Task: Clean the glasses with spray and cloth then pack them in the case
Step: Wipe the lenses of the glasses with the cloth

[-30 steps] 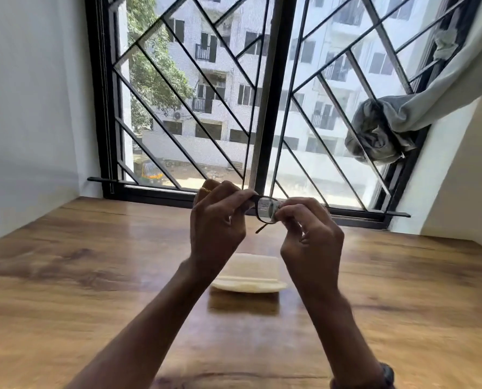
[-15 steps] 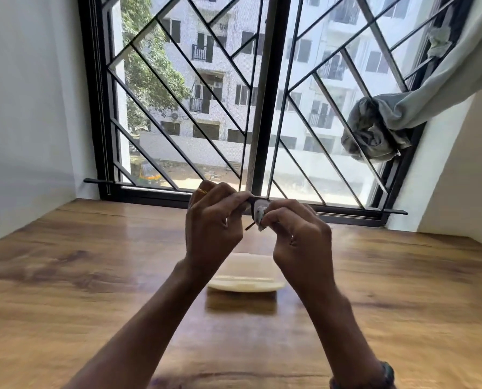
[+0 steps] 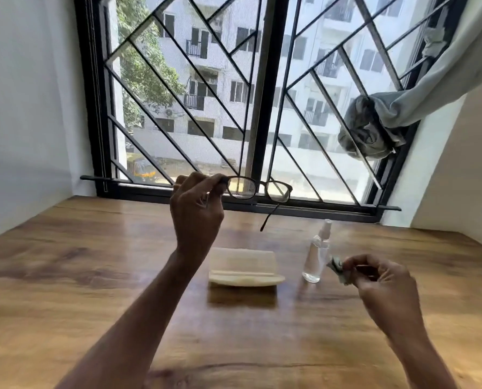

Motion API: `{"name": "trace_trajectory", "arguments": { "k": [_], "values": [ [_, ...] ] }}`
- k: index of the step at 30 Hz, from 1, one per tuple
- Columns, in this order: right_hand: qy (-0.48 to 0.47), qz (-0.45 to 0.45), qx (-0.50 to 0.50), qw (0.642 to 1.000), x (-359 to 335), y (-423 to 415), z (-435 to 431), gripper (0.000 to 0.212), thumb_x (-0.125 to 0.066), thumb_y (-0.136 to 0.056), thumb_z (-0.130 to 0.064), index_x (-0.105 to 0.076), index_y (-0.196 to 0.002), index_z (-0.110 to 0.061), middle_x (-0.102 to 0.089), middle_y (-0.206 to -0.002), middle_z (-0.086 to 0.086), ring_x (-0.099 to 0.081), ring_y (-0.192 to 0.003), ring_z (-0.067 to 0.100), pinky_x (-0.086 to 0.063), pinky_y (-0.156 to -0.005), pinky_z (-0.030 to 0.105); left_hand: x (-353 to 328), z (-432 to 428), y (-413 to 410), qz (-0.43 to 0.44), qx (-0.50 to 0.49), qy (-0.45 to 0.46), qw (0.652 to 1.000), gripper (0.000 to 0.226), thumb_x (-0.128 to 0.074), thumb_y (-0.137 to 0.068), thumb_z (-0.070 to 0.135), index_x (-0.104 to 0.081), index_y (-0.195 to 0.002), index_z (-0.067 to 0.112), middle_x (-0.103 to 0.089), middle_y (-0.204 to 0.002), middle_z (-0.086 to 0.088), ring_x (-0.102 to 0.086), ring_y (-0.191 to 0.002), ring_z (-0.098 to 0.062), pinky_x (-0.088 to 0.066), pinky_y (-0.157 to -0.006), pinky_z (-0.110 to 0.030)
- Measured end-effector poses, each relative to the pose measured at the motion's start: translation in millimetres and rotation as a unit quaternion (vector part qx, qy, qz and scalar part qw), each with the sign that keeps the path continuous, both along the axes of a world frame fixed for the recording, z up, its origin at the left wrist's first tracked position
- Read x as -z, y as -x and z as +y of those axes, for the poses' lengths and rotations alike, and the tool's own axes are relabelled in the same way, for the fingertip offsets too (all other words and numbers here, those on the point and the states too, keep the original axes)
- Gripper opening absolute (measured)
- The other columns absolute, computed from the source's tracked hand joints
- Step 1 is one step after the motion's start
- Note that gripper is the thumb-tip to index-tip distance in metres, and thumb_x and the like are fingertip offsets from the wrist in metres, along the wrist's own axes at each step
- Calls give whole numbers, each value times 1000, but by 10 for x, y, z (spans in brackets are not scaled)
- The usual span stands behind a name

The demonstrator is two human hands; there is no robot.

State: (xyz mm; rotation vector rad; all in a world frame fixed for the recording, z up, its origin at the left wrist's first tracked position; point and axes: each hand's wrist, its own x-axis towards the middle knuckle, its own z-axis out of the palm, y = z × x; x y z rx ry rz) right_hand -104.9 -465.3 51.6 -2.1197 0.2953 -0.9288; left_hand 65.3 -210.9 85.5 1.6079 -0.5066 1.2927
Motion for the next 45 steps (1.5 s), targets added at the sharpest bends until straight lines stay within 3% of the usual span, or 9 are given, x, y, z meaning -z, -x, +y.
{"name": "trace_trajectory", "arguments": {
  "k": [7, 10, 14, 18, 21, 25, 29, 37, 45],
  "values": [
    [189, 261, 5, 947, 295, 95, 22, 29, -79, -76, -24, -67, -65, -48, -73, -76, -18, -69, -83, 1, -53, -76, 24, 19, -35, 32, -3, 9, -7, 1000, 11, -75, -89, 8, -81, -98, 8, -69, -81, -2, -58, -76, -22, -40, -79, -23],
    [180, 150, 25, 972, 52, 97, 78, 26, -81, -81, -25, -70, -74, -47, -72, -79, -20, -68, -79, 1, -55, -75, 31, 5, -34, 57, -10, 10, -4, 1000, 12, -76, -88, 7, -80, -99, 10, -69, -80, 0, -54, -77, -16, -42, -78, -28],
    [168, -42, 8, 985, -441, -102, 199, 31, -80, -82, -11, -74, -107, -29, -72, -83, -18, -67, -69, -1, -52, -64, 13, -6, -13, 40, -20, 7, -2, 1000, 11, -76, -88, 8, -80, -98, 8, -68, -79, 2, -55, -75, -19, -40, -80, -22],
    [182, -55, -42, 981, -711, -533, 300, 48, -78, -84, -8, -69, -126, -29, -71, -83, -12, -60, -59, -3, -50, -68, 18, -27, 5, 36, -20, 26, 16, 999, 12, -76, -89, 10, -81, -100, 9, -63, -81, 7, -51, -78, -13, -39, -80, -17],
    [193, -88, -77, 974, -757, -765, 396, 36, -79, -82, -7, -76, -114, -25, -71, -80, -15, -60, -65, -11, -42, -65, 2, -52, 12, 31, -12, 51, 39, 998, 13, -76, -90, 7, -81, -101, 10, -67, -81, 3, -55, -78, -14, -45, -76, -32],
    [173, -181, -75, 965, -699, -899, 489, 19, -75, -84, -2, -80, -96, -16, -76, -82, -10, -68, -76, 4, -50, -68, 11, -98, 29, 5, 15, 125, 70, 990, 15, -74, -91, 4, -80, -103, 11, -68, -83, -1, -63, -80, -17, -49, -72, -32],
    [167, -196, -62, 964, -556, -937, 514, 14, -75, -83, -4, -78, -91, -15, -76, -77, -7, -66, -63, 8, -53, -65, 24, -112, 51, -6, 69, 179, 65, 979, 28, -73, -91, 0, -77, -107, 23, -69, -84, 3, -63, -74, -1, -51, -67, -22],
    [92, -153, -98, 979, -420, -914, 439, 13, -74, -86, -6, -77, -94, -16, -73, -71, -9, -63, -57, 4, -54, -61, 28, -169, -24, 143, 154, 314, 112, 930, 32, -65, -95, -4, -76, -110, 23, -71, -85, -24, -68, -70, -16, -57, -56, -23],
    [-1, -135, -146, 980, -397, -919, 441, 15, -74, -87, -5, -76, -85, -20, -72, -66, -1, -59, -50, 13, -48, -53, 27, -218, -13, 236, 231, 433, 192, 850, 26, -64, -92, -4, -76, -104, 15, -80, -80, 0, -76, -70, -13, -56, -53, -21]
  ]
}}
